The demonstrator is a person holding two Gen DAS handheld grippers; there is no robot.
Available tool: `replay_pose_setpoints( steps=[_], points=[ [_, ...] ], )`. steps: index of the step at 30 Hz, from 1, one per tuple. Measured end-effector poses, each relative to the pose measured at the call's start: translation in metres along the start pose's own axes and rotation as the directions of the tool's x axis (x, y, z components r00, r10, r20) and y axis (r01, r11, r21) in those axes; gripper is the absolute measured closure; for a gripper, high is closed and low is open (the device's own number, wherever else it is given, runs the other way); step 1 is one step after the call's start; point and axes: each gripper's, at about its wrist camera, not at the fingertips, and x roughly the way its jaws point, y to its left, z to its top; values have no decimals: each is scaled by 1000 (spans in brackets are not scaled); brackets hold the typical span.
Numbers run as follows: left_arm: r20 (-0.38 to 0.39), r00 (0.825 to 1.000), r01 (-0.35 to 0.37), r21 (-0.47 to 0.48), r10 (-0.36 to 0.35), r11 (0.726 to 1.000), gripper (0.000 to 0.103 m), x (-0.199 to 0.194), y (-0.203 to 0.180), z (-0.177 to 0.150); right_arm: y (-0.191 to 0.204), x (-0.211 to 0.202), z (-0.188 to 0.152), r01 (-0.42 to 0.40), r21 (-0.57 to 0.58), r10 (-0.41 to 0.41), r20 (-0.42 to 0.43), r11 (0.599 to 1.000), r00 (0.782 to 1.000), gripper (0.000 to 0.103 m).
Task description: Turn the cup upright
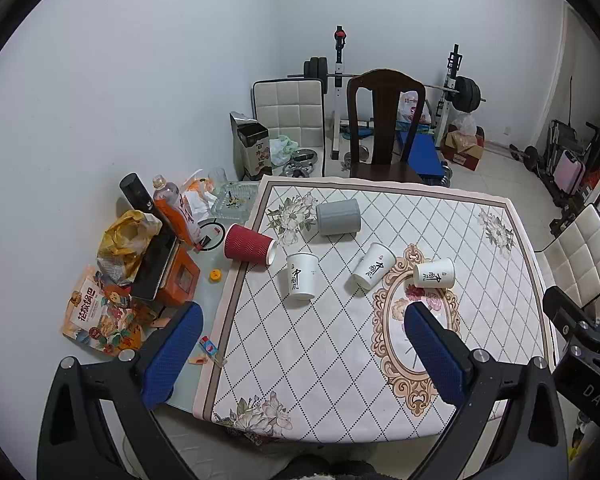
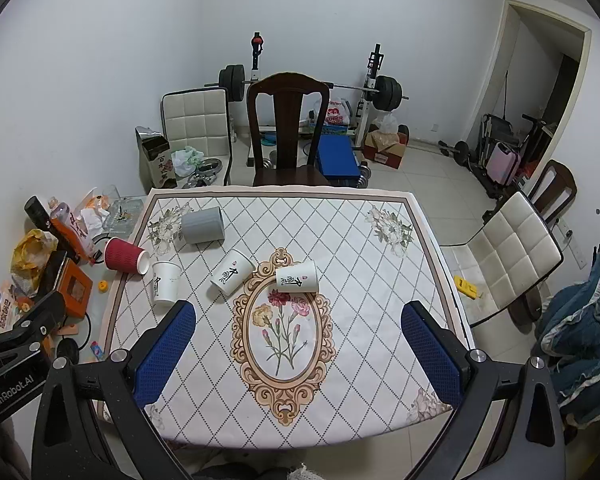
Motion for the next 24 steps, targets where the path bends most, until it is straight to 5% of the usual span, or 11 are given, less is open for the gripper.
replay_pose_setpoints(
  steps=[24],
  points=[
    [7, 1000, -2, -2, 2, 1000, 0, -2, 2, -4, 2, -5, 0, -7, -4, 7, 2, 1000, 1000, 0]
  ],
)
